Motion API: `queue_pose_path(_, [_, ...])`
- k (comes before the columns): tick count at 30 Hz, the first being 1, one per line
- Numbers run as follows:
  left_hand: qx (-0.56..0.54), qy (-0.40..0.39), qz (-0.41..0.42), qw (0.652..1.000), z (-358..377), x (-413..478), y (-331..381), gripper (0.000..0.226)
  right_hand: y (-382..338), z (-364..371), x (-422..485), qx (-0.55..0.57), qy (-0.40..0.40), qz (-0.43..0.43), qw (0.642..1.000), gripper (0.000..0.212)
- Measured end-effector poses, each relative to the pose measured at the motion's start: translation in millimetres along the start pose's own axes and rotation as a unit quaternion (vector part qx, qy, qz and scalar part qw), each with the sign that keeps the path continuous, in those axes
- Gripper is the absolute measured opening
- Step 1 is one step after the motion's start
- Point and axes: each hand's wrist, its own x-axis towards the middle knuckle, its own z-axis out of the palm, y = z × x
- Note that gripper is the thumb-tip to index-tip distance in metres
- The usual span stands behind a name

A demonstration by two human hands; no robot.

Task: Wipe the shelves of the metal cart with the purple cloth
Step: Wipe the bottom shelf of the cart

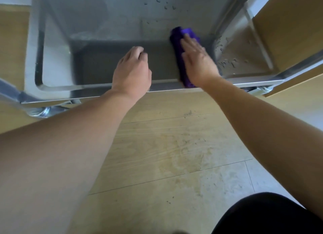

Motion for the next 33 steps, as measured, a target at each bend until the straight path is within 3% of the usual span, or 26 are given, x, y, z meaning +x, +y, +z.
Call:
queue_pose_path(4, [-0.002,-0.007,0.002,1.0,3.1,8.1,14.7,0.026,33.7,-3.6,6.7,-0.065,0.035,0.161,0.984,0.051])
queue_pose_path(6, [-0.01,-0.007,0.028,1.0,9.3,12.8,27.1,0.029,20.2,2.3,5.7,-0.082,0.026,0.14,0.986,0.052])
queue_pose_path(10, [-0.04,0.0,0.065,0.997,24.7,21.7,62.7,0.032,9.1,3.8,-7.5,-0.022,-0.011,-0.014,1.0,0.049])
queue_pose_path(12, [-0.057,0.004,0.07,0.996,30.5,27.0,79.3,0.032,25.0,-3.5,-10.9,0.005,-0.017,-0.028,0.999,0.047])
queue_pose_path(15, [-0.066,-0.005,0.075,0.995,39.5,29.5,94.3,0.031,58.6,-18.3,-13.2,-0.005,-0.001,0.004,1.0,0.047])
queue_pose_path(22, [-0.047,-0.002,0.087,0.995,48.5,31.6,101.3,0.023,123.1,-39.4,-17.9,-0.031,0.045,0.195,0.979,0.049])
queue_pose_path(24, [-0.048,0.001,0.091,0.995,51.4,33.3,103.9,0.026,109.1,-34.2,-19.5,-0.046,0.044,0.189,0.98,0.05])
queue_pose_path(29, [-0.042,0.007,0.098,0.994,56.1,33.4,105.4,0.032,107.1,-32.6,-37.0,-0.028,0.015,0.032,0.999,0.048])
queue_pose_path(31, [-0.041,0.013,0.098,0.994,57.0,32.7,106.5,0.03,132.0,-41.2,-32.3,-0.026,0.029,0.054,0.998,0.046])
queue_pose_path(33, [-0.047,0.015,0.099,0.994,58.4,31.4,108.0,0.03,157.6,-50.4,-26.1,-0.038,0.052,0.14,0.988,0.046])
